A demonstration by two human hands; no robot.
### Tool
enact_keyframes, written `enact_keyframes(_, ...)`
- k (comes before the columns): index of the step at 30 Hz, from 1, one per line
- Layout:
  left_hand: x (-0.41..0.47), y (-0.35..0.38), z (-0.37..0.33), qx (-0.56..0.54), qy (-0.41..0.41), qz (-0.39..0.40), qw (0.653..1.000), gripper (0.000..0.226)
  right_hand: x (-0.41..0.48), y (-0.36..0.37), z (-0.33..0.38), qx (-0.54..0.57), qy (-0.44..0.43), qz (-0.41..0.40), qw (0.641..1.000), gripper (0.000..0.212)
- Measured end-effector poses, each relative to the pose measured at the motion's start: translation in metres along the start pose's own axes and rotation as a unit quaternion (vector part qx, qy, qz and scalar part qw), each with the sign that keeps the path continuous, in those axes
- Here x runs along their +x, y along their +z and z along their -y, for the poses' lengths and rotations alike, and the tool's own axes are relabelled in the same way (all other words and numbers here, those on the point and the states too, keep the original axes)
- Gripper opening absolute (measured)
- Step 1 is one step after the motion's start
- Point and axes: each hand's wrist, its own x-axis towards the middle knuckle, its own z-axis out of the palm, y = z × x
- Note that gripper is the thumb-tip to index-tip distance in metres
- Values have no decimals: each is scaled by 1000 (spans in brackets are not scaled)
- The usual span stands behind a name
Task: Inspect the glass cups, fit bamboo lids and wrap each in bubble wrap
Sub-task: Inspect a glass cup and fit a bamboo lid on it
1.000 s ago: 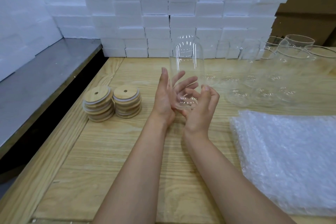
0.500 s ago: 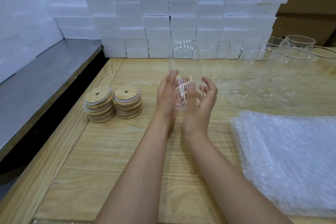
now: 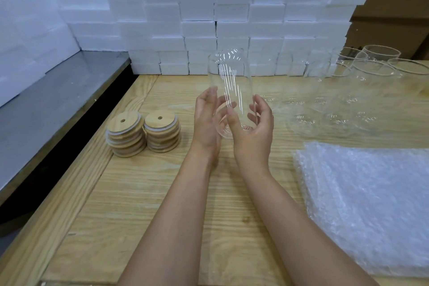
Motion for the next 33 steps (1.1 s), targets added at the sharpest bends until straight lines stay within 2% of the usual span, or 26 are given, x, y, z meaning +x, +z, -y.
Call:
enact_keyframes(3, -2, 1, -4, 6, -2, 5, 1000, 55, 2, 0, -1, 53, 29, -4, 998, 43)
enact_keyframes(7, -2, -1, -7, 26, -31, 21, 999, 52, 4, 0, -4, 118, 64, -13, 991, 27)
enact_keyframes(12, -4, 0, -6, 91, -45, 22, 995, 49, 6, -1, -5, 156, 121, -5, 980, 21)
enact_keyframes(16, -6, 3, -5, 86, -8, -21, 996, 59, 8, -2, -7, 115, 119, 9, 986, 31)
enact_keyframes(19, -5, 2, -5, 130, 36, -36, 990, 59, 7, -2, -9, 68, 83, 27, 994, 48)
enact_keyframes(23, -6, 3, -2, 181, 74, -30, 980, 70, 9, -2, -7, 47, 56, 37, 997, 70)
enact_keyframes(33, -9, 5, 2, 279, 149, 9, 949, 83, 11, -6, -6, 56, 63, 62, 995, 88)
